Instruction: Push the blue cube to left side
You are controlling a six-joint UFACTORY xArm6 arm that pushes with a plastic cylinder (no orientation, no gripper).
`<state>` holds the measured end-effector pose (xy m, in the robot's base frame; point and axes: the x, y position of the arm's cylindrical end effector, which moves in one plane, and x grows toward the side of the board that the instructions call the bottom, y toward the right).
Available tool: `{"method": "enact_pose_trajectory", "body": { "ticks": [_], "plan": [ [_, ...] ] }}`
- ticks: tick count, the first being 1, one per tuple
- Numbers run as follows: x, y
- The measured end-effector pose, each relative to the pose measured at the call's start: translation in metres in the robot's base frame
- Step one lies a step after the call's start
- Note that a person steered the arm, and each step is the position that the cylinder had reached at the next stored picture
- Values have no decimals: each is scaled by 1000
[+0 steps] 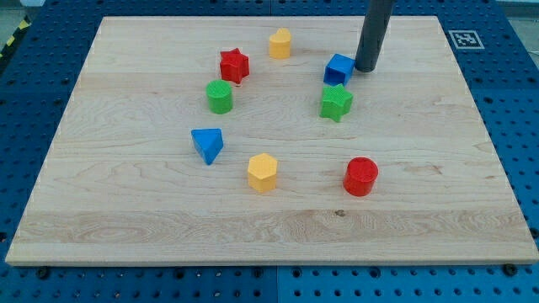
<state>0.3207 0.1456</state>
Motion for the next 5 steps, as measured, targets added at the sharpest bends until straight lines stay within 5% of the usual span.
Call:
{"method": "enact_pose_trajectory", "body": {
  "ticks": [5],
  "plan": [
    [7, -48]
  ]
}}
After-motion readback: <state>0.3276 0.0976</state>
